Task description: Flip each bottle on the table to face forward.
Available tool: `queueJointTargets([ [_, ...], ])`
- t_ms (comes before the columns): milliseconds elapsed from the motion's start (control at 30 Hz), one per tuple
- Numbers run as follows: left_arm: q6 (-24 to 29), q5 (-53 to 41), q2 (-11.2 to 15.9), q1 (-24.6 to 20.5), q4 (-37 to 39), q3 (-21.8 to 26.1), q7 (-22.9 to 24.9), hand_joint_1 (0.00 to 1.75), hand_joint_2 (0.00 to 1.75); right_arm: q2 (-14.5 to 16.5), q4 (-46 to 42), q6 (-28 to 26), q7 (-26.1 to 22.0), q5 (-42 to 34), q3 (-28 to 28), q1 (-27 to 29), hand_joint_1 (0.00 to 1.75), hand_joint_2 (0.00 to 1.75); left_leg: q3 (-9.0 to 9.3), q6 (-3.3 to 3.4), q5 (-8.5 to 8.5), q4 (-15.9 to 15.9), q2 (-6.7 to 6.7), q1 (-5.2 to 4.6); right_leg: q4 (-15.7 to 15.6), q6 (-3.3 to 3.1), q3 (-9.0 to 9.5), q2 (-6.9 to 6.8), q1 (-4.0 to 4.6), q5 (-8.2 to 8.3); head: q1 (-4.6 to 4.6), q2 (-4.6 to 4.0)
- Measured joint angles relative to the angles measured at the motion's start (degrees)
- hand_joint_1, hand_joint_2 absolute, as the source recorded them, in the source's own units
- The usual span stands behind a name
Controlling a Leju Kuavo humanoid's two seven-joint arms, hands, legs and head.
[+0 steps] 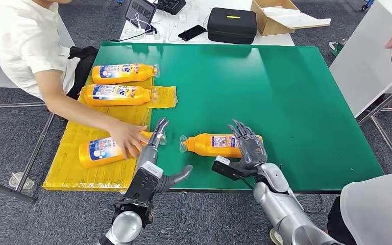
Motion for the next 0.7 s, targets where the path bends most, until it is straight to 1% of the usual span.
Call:
queueJointTargets([
  [167,0.06,0.19,-0.01,-0.26,0.29,-0.32,-0.02,0.0,1.75,0.09,2.04,1.13,1.21,0.79,0.56,-0.95,0.0,1.75,0.0,0.0,0.0,0.0,0.01,0.0,0.0,0.0,0.0,0.0,0.0,0.0,0.0,0.01],
  [333,0.34,0.65,0.01,-0.41,0.56,-0.42,-0.04,0.0,1.75,-0.11,3.78,6.01,6.13,3.46,2.33,-3.14,0.0,1.75,0.09,0.0,0.0,0.0,0.04,0.0,-0.01,0.0,0.05,0.02,0.0,0.01,0.0,0.0],
  [433,0.95,0.54,0.01,-0.42,0.57,-0.4,0.03,0.0,1.75,-0.33,4.3,8.53,10.98,5.87,3.83,-4.45,0.0,1.75,0.21,0.0,0.0,0.0,0.06,0.0,-0.01,0.0,0.15,0.03,0.0,0.01,0.0,0.01],
  [600,2.21,-0.87,-0.1,-0.43,0.68,-0.32,0.99,0.0,1.75,-0.45,4.57,15.3,22.25,10.1,6.27,-6.48,0.0,1.75,0.5,0.01,-0.02,0.0,0.06,0.0,-0.04,-0.03,0.38,0.03,0.0,-0.02,0.01,0.0],
  [633,2.35,-1.2,-0.18,-0.44,0.76,-0.28,1.14,0.0,1.75,-0.49,4.56,16.57,23.71,10.44,6.62,-6.75,0.0,1.75,0.55,0.01,-0.03,0.0,0.04,-0.01,-0.05,-0.03,0.43,0.02,0.0,-0.03,0.01,0.0],
  [700,2.55,-1.61,-0.35,-0.44,0.92,-0.18,1.26,0.0,1.75,-0.6,4.55,17.93,25.02,10.63,7.04,-7.05,0.0,1.75,0.63,0.02,-0.03,0.0,0.0,-0.01,-0.05,-0.02,0.53,0.01,-0.01,-0.03,0.01,0.0],
])
